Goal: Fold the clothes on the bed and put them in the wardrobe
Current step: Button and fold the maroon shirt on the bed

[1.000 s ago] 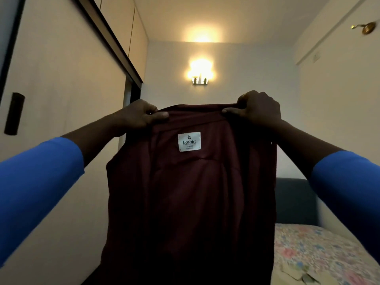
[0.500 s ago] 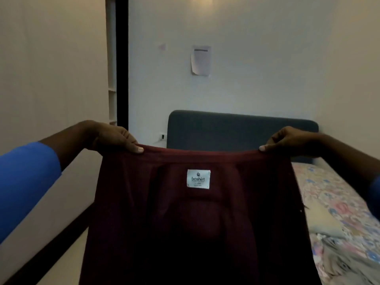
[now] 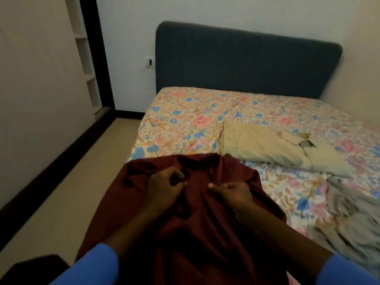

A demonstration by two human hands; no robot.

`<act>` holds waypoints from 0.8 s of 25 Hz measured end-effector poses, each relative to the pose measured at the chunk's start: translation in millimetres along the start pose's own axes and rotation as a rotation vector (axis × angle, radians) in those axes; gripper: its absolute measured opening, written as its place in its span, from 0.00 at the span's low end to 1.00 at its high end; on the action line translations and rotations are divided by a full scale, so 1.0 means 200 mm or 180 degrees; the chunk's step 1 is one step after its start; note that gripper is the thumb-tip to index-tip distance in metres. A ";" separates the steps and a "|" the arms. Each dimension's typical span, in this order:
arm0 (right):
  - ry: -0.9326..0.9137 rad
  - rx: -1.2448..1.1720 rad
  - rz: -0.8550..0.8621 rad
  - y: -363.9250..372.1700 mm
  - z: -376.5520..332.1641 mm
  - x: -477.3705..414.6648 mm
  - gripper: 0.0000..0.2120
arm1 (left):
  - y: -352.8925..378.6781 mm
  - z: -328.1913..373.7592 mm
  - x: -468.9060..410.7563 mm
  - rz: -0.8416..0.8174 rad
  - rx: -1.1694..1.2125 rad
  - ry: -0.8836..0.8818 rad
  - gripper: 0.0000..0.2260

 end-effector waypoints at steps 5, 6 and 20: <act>0.0481 -0.0855 -0.0207 0.17 -0.05 0.05 0.06 | 0.08 -0.09 0.07 -0.0513 -0.0303 -0.0088 0.04; 0.0570 -0.1049 -0.0225 0.19 -0.06 0.08 0.05 | 0.08 -0.08 0.09 -0.0489 -0.0503 -0.0056 0.03; 0.0618 -0.1577 0.0221 0.14 -0.01 0.08 0.05 | 0.13 -0.01 -0.03 -0.1551 -0.1922 -0.0082 0.11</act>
Point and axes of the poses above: each hand's wrist, its own x-axis away from the middle knuckle, its own y-axis out of the palm, z = x × y, the point moved 8 cm from there along -x, towards the middle knuckle, and after that the axes turned 11 degrees about -y, right-handed, at the moved point
